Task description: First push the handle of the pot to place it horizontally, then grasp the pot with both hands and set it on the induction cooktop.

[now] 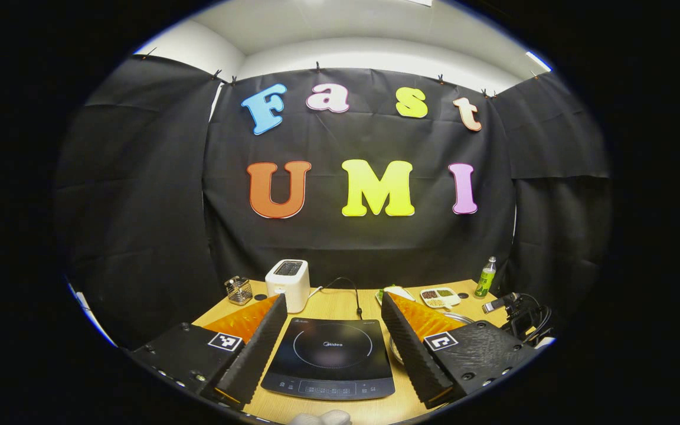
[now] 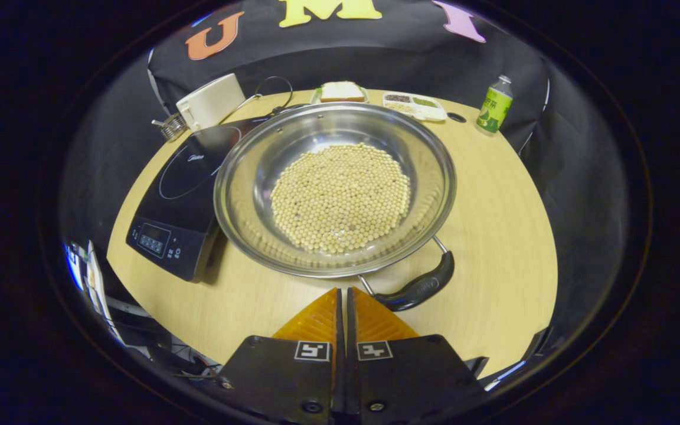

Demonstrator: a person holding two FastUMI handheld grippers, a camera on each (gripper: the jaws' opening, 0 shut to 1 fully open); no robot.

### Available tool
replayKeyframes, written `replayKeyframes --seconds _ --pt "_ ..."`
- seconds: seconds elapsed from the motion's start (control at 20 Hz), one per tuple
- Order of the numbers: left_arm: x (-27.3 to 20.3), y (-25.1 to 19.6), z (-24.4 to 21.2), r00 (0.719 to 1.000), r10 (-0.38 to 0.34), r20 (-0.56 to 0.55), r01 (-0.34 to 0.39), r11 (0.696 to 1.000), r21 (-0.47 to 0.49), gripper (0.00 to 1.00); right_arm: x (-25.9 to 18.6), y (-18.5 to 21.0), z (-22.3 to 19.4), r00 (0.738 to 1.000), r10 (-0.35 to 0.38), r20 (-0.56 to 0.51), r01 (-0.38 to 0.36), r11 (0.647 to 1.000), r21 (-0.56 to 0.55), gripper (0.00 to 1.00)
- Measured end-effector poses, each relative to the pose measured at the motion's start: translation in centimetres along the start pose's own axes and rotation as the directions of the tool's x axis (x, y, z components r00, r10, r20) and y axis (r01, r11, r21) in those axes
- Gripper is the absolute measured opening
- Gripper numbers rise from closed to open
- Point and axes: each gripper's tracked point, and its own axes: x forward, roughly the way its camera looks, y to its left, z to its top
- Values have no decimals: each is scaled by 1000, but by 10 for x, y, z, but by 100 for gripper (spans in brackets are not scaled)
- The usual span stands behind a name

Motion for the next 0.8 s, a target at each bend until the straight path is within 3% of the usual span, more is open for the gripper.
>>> replayKeyframes --seconds 0.15,0.2,0.25,0.65,0.8 --pt "2 -3 -2 1000 6 -3 -6 1000 0 96 1 -16 4 1000 -13 -2 13 1000 5 1" --pt "4 -5 -2 1000 8 -6 -8 1000 2 100 1 -21 5 1000 -15 -2 15 1000 5 1" --pt "5 -6 -2 1000 12 -9 -12 1000 3 96 2 -26 7 1000 -17 -2 17 1000 4 0" --pt "12 -19 -5 999 42 -28 -42 999 -5 96 6 -64 21 999 -45 -11 44 999 -21 4" --pt "15 -23 -5 998 62 -33 -62 998 -7 96 9 -79 29 999 -52 -15 51 998 -42 0"
